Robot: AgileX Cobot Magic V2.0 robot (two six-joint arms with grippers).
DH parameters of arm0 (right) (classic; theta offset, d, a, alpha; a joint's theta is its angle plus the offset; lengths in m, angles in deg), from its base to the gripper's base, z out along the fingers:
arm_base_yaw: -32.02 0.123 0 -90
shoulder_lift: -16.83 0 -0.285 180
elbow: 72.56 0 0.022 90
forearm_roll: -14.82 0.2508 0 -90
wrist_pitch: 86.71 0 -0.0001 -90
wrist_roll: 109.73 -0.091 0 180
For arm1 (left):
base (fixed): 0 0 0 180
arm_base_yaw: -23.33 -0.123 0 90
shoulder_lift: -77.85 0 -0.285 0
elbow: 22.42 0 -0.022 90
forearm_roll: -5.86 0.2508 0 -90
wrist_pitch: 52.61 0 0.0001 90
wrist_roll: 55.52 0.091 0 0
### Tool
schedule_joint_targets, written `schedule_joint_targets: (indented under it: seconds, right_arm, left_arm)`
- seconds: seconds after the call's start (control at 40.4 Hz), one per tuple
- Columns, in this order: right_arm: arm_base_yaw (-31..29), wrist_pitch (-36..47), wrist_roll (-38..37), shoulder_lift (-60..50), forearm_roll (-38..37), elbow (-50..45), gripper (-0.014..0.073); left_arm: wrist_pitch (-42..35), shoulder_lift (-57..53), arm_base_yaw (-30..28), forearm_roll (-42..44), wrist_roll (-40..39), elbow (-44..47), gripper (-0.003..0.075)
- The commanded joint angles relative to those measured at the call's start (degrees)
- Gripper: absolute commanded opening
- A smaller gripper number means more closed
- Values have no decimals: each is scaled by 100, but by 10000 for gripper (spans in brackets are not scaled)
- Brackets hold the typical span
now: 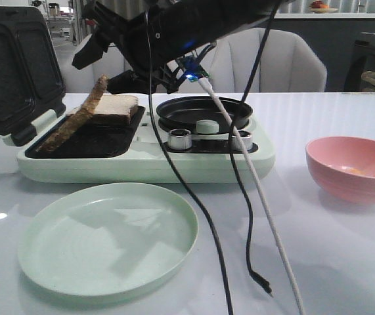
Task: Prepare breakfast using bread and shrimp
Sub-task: 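Carry the bread with the right gripper onto the nearer sandwich plate, then open the right gripper and lift it away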
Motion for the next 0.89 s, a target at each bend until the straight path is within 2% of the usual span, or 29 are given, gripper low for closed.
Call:
schedule_joint_targets:
  seconds: [0.0,0.173,0.371,0.544,0.668,0.866]
  right_arm:
    - [3,-74,32,-607,-116,247,523]
    - [-24,-94,-1098,-819,-1452,251,523]
    - [-31,-360,-2713,-1092,-4098,251,523]
    - [-31,-699,-3802,-1496,-5753,251,522]
    - [-31,-866,-4227,-1773,-6315,251,522]
    - [-31,-1112,-4240,-2212,-6695,78,522]
  left_arm:
    - [-487,-112,4,-37,-52,-159,365]
    - [-487,-112,4,-37,-52,-159,365]
    - [-487,-112,4,-37,-52,-159,365]
    - [-487,-112,4,-37,-52,-159,365]
    - [-487,-112,4,-37,-52,-159,365]
    - [-487,-112,4,-37,-52,-159,365]
